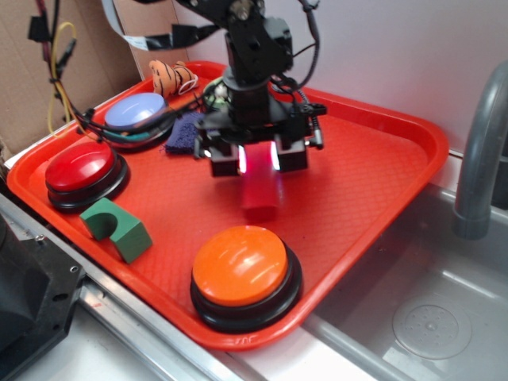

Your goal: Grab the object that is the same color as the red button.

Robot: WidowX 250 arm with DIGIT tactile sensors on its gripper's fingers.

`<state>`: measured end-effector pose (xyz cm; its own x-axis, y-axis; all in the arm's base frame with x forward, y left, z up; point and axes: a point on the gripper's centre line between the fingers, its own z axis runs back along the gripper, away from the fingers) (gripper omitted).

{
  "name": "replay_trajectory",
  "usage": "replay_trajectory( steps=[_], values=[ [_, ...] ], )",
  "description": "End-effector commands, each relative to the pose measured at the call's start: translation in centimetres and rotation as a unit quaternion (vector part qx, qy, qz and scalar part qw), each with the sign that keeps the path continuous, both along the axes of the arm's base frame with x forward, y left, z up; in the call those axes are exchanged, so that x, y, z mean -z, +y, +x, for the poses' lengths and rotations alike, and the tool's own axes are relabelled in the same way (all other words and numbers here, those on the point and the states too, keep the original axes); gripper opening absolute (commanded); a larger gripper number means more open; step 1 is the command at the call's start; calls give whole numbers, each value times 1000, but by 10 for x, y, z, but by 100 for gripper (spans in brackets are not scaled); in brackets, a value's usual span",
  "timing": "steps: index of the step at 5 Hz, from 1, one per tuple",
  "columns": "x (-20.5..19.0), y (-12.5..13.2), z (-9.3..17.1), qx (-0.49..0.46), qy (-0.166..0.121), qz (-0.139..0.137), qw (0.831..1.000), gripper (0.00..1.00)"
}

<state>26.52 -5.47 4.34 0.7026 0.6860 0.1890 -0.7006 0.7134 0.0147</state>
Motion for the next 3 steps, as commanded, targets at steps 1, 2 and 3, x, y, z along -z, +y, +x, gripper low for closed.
replay_trajectory(
  steps=[1,2,3],
  values=[
    [-118,41,-10,251,-21,-41,967,0],
    [-165,60,-22,335,-46,-41,940,0],
    [-190,72,-35,357,-100,-36,928,0]
  ],
)
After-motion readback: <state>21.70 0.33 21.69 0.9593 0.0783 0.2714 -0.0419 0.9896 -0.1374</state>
